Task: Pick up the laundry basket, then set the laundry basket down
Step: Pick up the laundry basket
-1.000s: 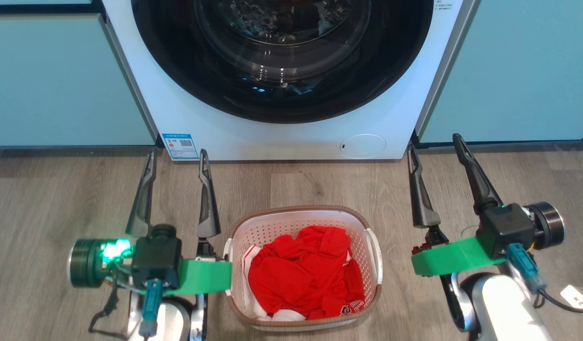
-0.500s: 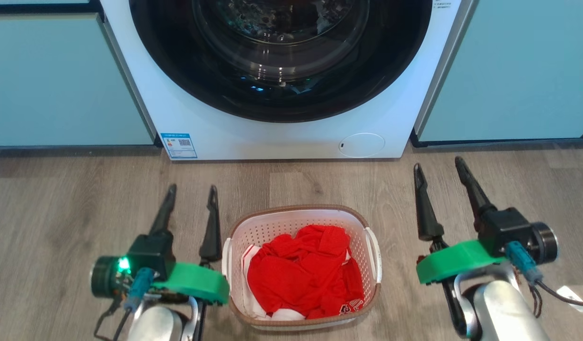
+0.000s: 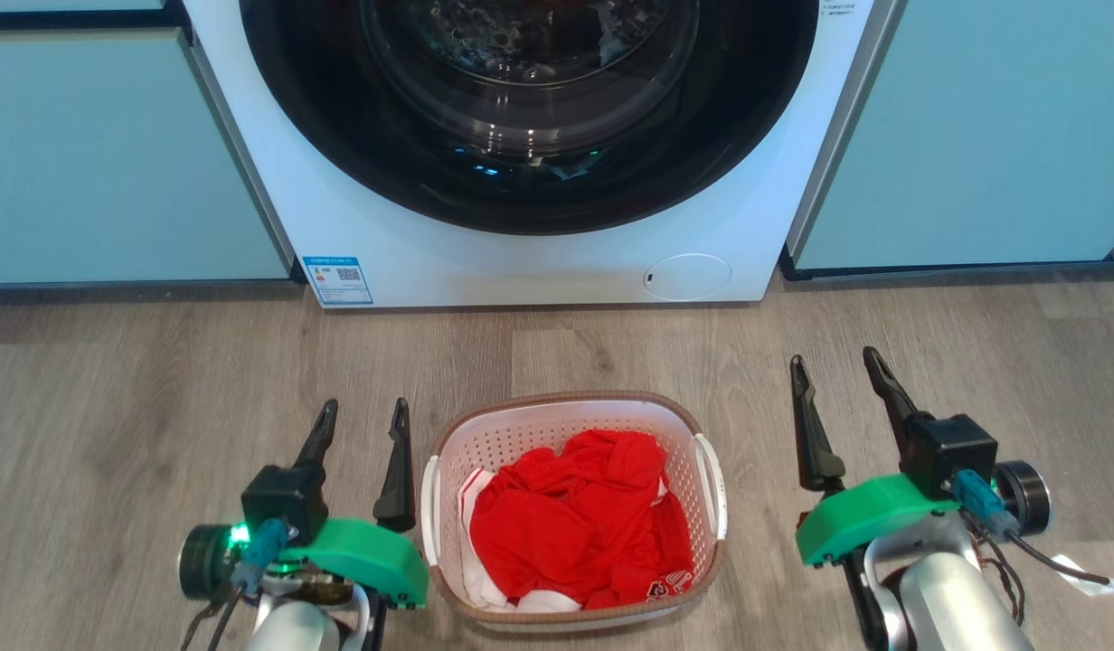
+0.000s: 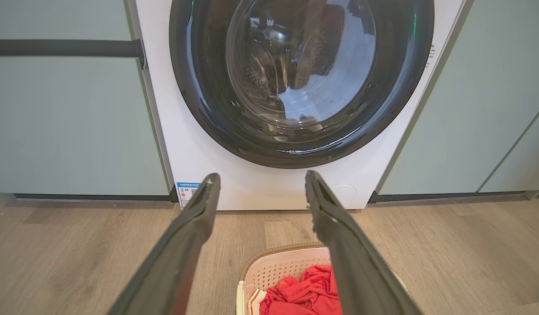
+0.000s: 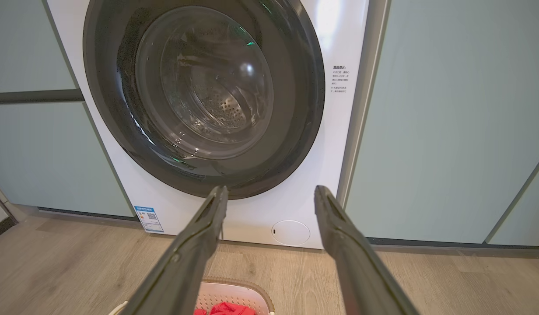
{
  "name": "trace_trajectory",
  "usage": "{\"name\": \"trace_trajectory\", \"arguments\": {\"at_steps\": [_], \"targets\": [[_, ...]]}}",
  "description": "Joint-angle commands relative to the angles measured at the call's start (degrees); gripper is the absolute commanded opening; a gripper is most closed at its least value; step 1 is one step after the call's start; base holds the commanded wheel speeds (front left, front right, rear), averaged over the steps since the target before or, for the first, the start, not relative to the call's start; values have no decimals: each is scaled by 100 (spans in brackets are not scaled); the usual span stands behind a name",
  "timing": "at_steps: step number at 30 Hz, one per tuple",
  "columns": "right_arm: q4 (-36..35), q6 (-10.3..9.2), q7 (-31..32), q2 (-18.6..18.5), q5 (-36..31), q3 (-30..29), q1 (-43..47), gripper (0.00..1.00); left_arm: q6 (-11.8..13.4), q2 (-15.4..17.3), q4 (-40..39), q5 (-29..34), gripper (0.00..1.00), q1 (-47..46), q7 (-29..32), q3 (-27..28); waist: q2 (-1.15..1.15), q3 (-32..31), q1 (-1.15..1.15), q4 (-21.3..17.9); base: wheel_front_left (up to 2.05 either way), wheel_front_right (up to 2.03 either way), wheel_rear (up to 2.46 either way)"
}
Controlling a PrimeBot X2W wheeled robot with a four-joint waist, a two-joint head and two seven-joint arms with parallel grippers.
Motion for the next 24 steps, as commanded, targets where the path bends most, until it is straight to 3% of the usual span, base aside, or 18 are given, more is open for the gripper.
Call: {"name": "trace_trajectory", "arguments": {"at_steps": [1,16,24], "targets": [[-152,41,-70,-45,13,131,-146,100,22,-23,-145,-37,100,-198,-29,182,0,-1,0,0,0,0,0],[-84,41,-70,-45,-3,172,-187,100,121,-24,-116,-108,100,-205,-29,219,0,27,0,32,0,0,0],[23,41,-70,-44,-128,179,-395,100,110,-24,165,-285,100,-446,-29,139,0,540,0,51,0,0,0]]}}
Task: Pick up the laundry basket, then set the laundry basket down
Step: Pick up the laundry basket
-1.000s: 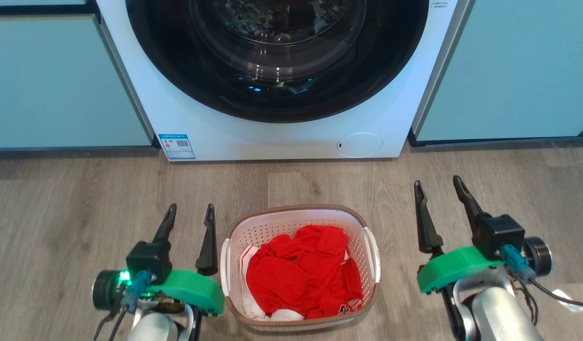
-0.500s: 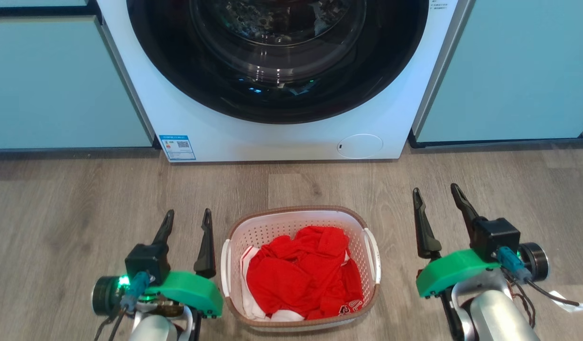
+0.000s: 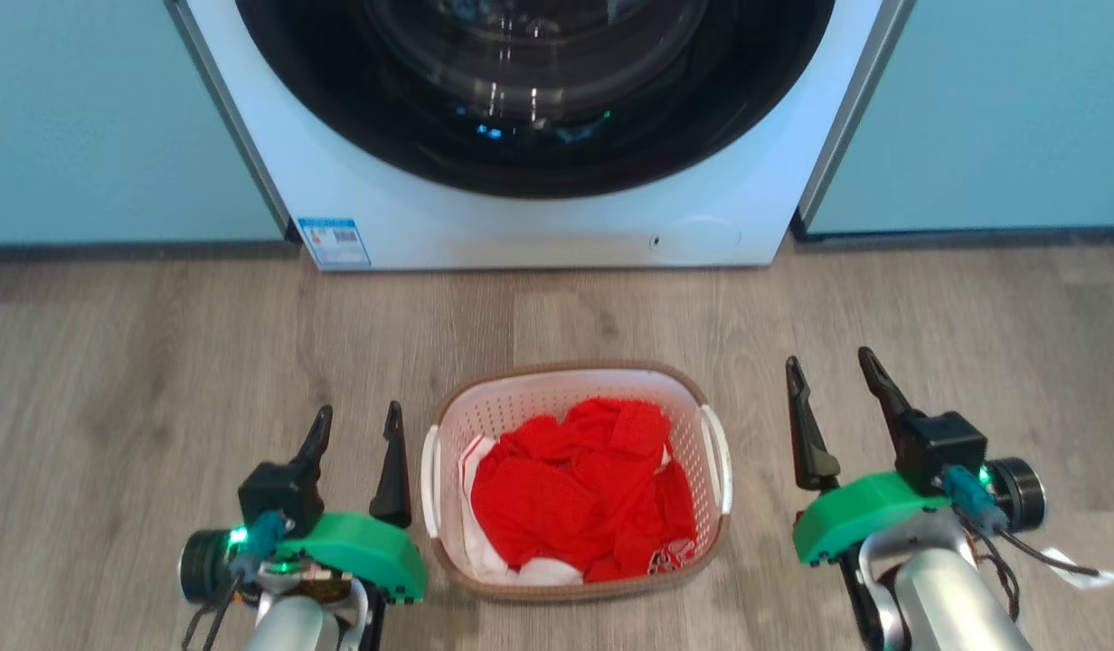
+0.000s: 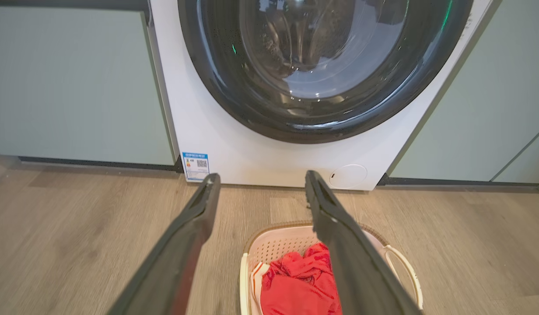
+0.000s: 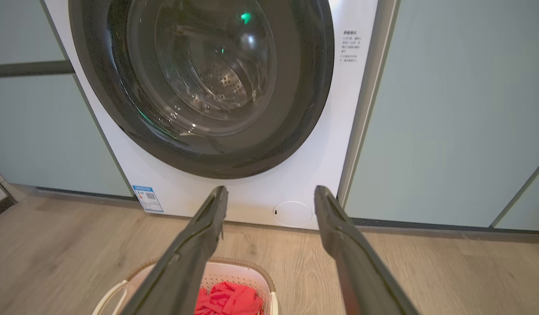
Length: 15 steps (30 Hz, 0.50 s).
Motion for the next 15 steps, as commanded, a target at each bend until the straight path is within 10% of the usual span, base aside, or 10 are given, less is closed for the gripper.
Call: {"name": "trace_trajectory", "arguments": {"at_steps": [1,15], "targets": [[-93,41,-70,-44,-99,147,-371,100,4,-20,-64,-49,100,-393,-29,135,0,248,0,25,0,0,0],[1399,41,102,-44,-222,-36,-1596,100,-183,-20,1651,-485,100,-1696,-29,-91,0,1836,0,139,0,0,0]]}}
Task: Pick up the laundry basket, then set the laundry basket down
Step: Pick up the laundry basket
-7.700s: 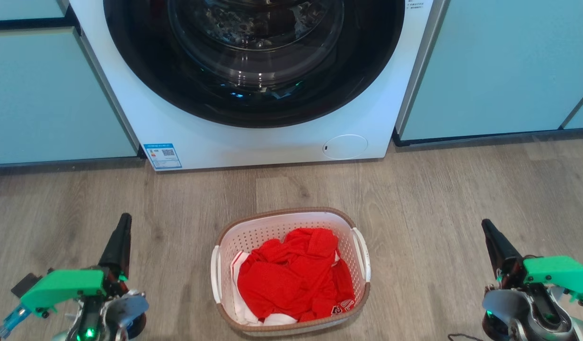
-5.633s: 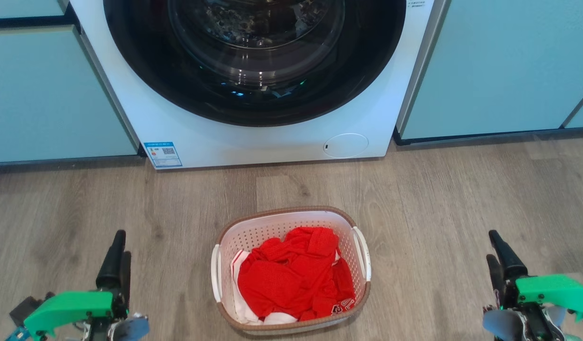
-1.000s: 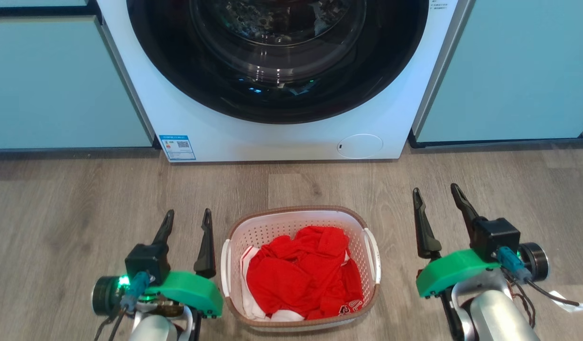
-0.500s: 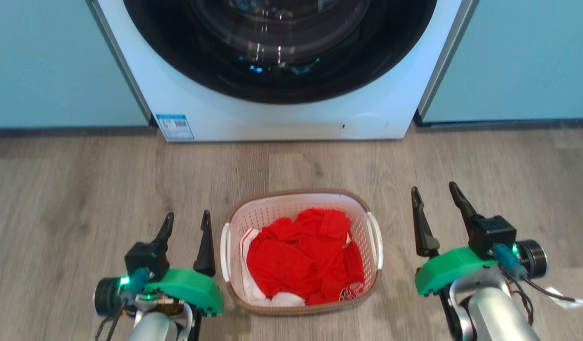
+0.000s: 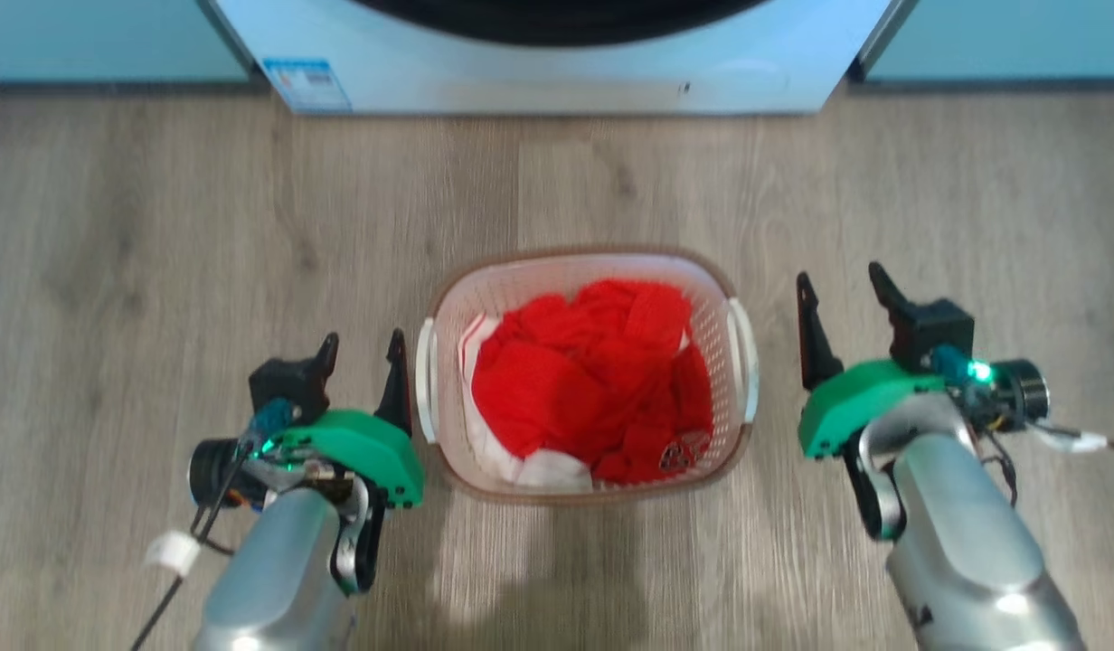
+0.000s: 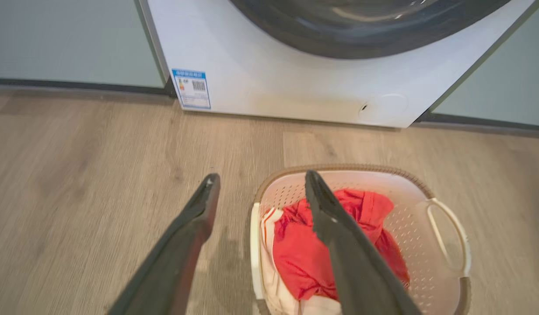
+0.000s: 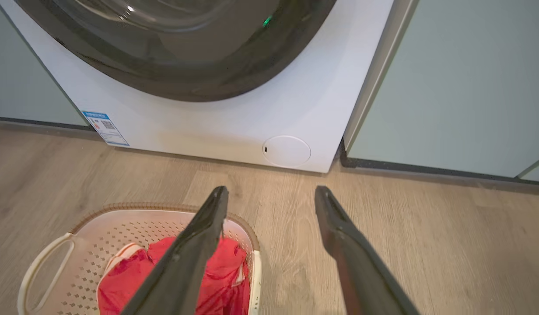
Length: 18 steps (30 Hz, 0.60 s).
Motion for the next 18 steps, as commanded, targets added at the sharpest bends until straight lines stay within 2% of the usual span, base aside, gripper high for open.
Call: {"name": "trace_trajectory", "arguments": {"at_steps": [1,6,12,18], "targets": [[16,41,44,-31,41,88,-224,100,-56,33,97,-28,100,-279,-29,91,0,495,-1,57,0,0,0],[732,41,339,-31,8,147,-838,100,-270,33,1062,215,100,-968,-29,-209,0,1062,-1,74,0,0,0],[1509,41,582,-31,172,375,-1440,100,-511,32,2066,-43,100,-1641,-29,-429,0,1547,-1,83,0,0,0],[2103,41,706,-31,515,587,-1789,100,-658,32,2876,-292,100,-2234,72,-903,0,1927,-1,86,0,0,0]]}}
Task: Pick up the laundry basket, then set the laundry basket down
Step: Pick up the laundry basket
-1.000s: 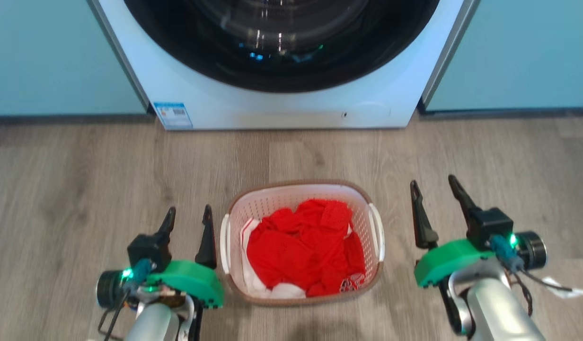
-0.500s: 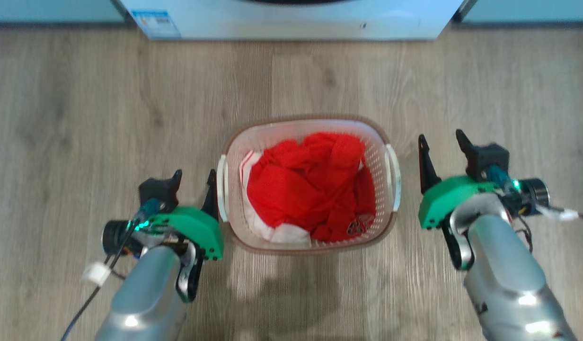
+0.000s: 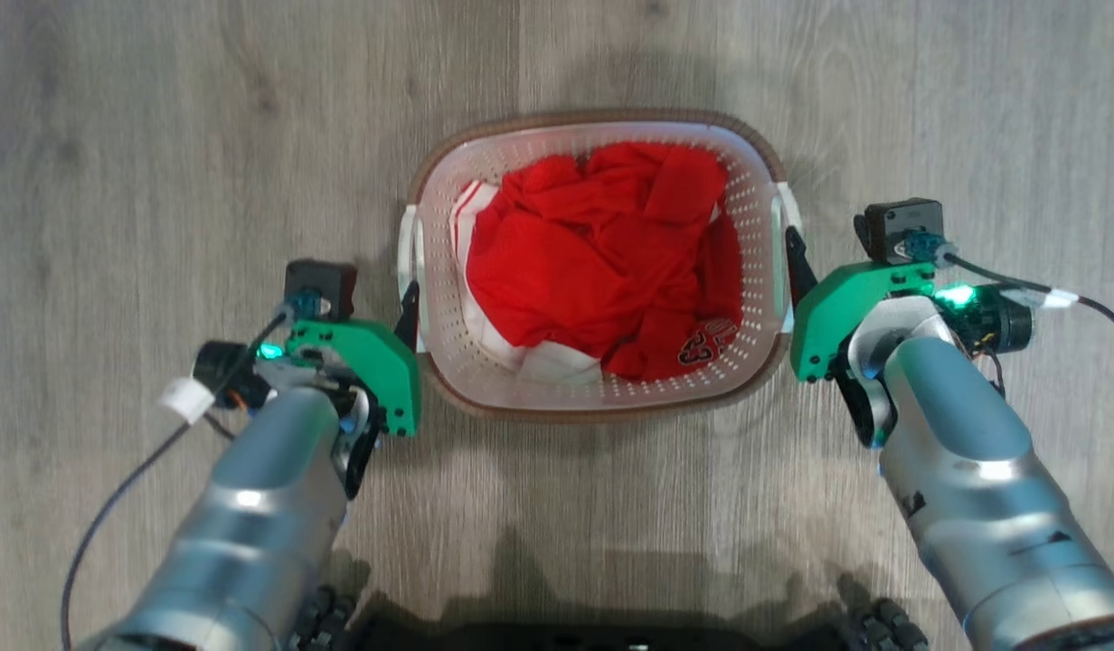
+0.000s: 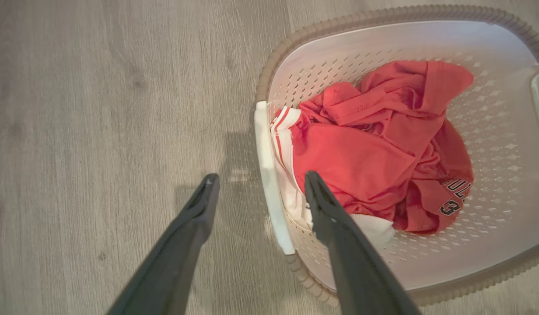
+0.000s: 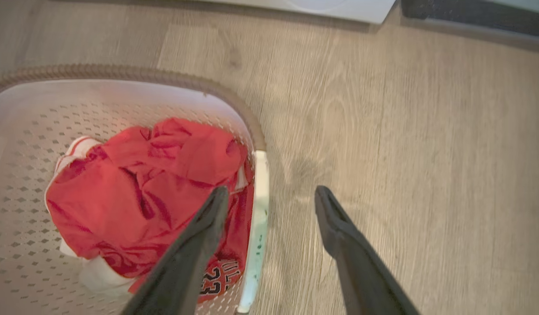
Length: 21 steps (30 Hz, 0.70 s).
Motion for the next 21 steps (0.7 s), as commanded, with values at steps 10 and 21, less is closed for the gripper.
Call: {"name": "trace_trajectory", "arguments": {"at_steps": [10,21], "targets": [[616,41,189,75,591,339,-473,100,-134,121,452,-454,100,-721,408,-614,0,624,-1,6,0,0,0],[949,41,479,75,1051,883,-1003,100,-239,121,628,-934,100,-1096,1024,-1062,0,960,-1,-10,0,0,0]]}}
